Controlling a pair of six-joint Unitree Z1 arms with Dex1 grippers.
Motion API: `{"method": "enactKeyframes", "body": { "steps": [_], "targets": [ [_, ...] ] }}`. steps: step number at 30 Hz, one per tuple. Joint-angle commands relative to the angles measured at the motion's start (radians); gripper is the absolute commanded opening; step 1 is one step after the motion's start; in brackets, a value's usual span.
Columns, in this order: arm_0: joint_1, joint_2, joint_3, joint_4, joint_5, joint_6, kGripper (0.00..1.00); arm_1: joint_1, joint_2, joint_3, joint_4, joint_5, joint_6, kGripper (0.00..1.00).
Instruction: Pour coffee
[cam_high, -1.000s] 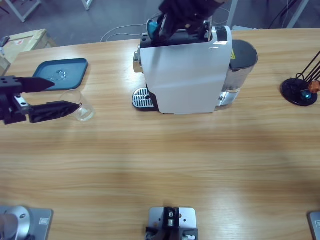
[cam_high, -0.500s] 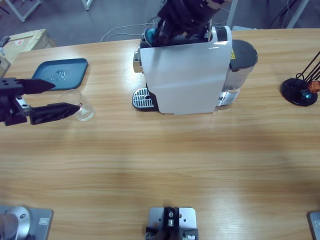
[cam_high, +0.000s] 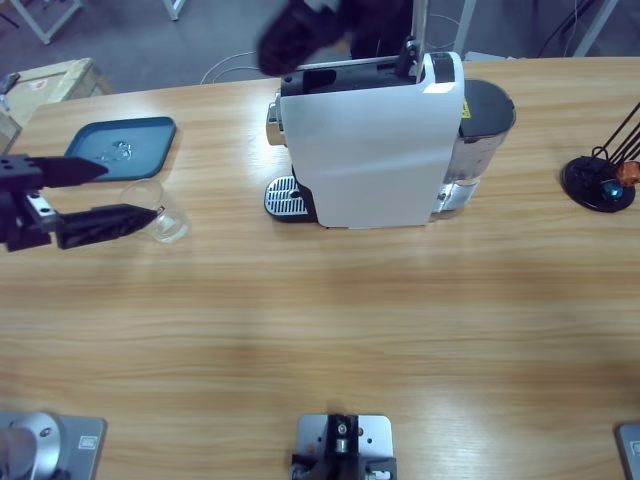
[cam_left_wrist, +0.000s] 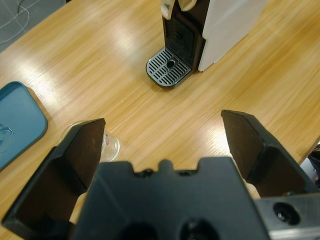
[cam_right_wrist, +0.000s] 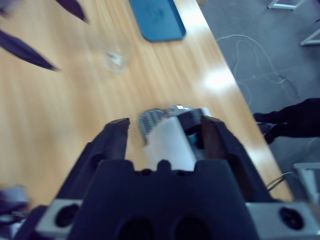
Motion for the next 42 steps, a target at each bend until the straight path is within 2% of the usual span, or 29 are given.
{"method": "enactKeyframes", "body": {
  "steps": [1,3,4,8,11,14,17,25,30,42],
  "targets": [
    [-0.008,-0.043,0.031,0.019,-0.007,-0.026,0.987,0.094,-0.295,0.457,-0.167,-0.453,0.598,0.000],
    [-0.010,-0.047,0.032,0.019,-0.008,-0.037,0.987,0.080,-0.326,0.496,-0.175,-0.584,0.698,0.000],
    [-0.011,-0.045,0.032,0.019,-0.008,-0.040,0.987,0.051,-0.323,0.503,-0.182,-0.613,0.737,0.000],
    [-0.012,-0.041,0.024,0.019,-0.008,-0.040,0.987,-0.087,-0.249,0.463,-0.259,-0.642,0.836,0.000],
    [-0.012,-0.040,0.029,0.020,-0.008,-0.040,0.987,-0.177,-0.156,0.402,-0.321,-0.541,0.906,0.000],
    [-0.012,-0.036,0.029,0.026,-0.008,-0.040,0.987,-0.230,-0.060,0.378,-0.420,-0.340,0.982,0.000],
    [-0.012,-0.038,0.024,0.027,-0.006,-0.039,0.987,-0.216,-0.042,0.373,-0.480,-0.308,0.990,0.000],
    [-0.012,-0.030,0.022,0.027,-0.008,-0.041,0.987,-0.143,-0.047,0.337,-0.521,-0.272,0.987,0.000],
    [-0.012,-0.038,0.023,0.042,-0.009,-0.043,0.987,-0.097,-0.033,0.335,-0.519,-0.284,0.981,0.000],
    [-0.012,-0.062,0.021,0.081,-0.009,-0.043,0.987,-0.038,0.114,0.301,-0.539,-0.290,0.975,0.000]
  ]
}}
